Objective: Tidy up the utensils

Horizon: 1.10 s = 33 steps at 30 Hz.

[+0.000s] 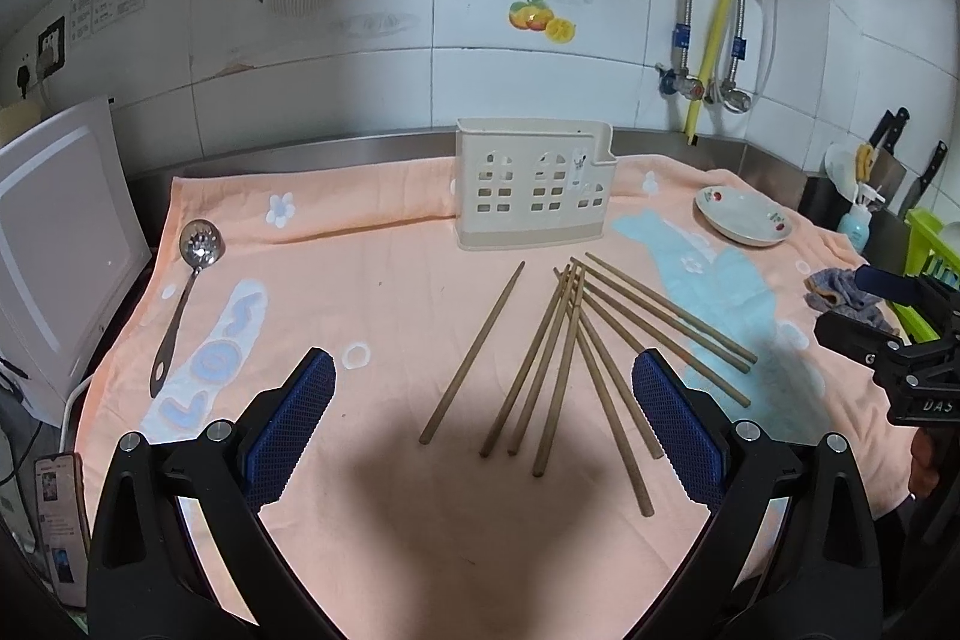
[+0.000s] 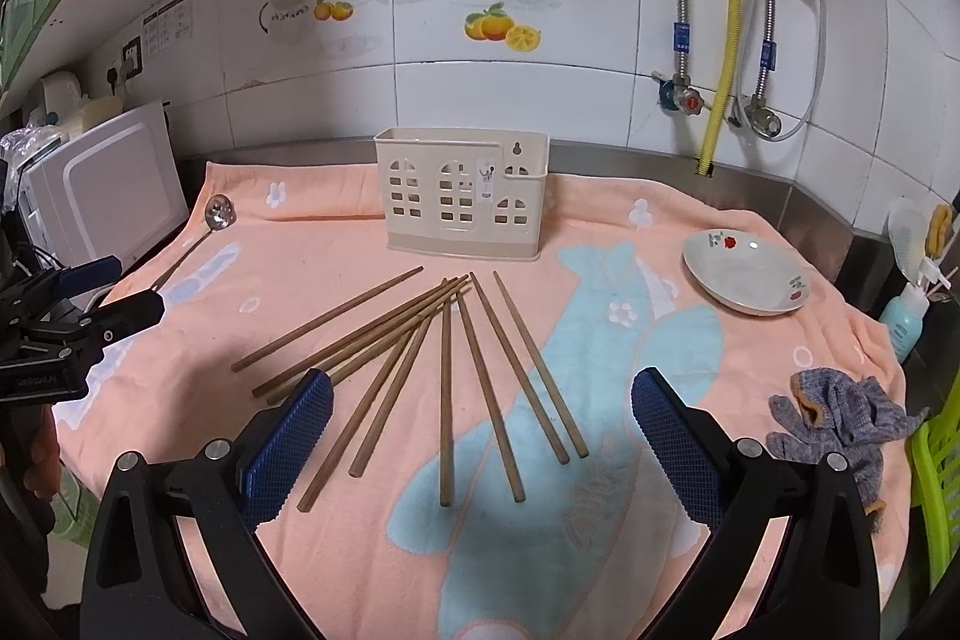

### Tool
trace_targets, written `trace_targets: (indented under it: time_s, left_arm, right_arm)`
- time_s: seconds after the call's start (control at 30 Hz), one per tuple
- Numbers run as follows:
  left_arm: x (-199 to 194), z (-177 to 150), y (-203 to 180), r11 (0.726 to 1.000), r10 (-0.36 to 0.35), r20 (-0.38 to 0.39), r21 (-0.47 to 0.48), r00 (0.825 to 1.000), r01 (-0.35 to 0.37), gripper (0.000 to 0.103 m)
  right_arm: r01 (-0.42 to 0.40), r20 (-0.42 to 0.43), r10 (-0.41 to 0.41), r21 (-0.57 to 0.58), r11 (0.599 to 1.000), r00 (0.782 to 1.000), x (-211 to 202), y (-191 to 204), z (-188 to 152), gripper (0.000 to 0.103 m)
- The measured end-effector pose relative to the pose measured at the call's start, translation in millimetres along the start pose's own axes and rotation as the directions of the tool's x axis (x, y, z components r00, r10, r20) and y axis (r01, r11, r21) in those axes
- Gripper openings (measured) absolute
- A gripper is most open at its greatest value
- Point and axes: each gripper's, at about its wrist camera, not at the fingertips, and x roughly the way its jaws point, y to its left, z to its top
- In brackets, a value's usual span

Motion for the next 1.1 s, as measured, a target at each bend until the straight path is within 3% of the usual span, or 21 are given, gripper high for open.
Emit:
trace_targets:
  time_s: [0.73,0.93,1.1]
  left_arm:
    - [49,-5,16,1.000,0.021,-0.100,-0.006,0.995,-0.022,0.098]
    - [66,-5,20,1.000,0.014,-0.126,-0.011,0.992,-0.015,0.098]
    - [80,-4,23,1.000,0.024,-0.147,0.010,0.989,-0.023,0.097]
  right_arm:
    - [-0.010,-0.099,0.011,0.008,1.000,0.995,47,-38,-11,0.095]
    - [-0.022,-0.140,0.024,0.016,1.000,0.990,66,-47,-11,0.086]
    - [-0.026,-0.171,0.028,0.014,1.000,0.985,83,-51,-12,0.086]
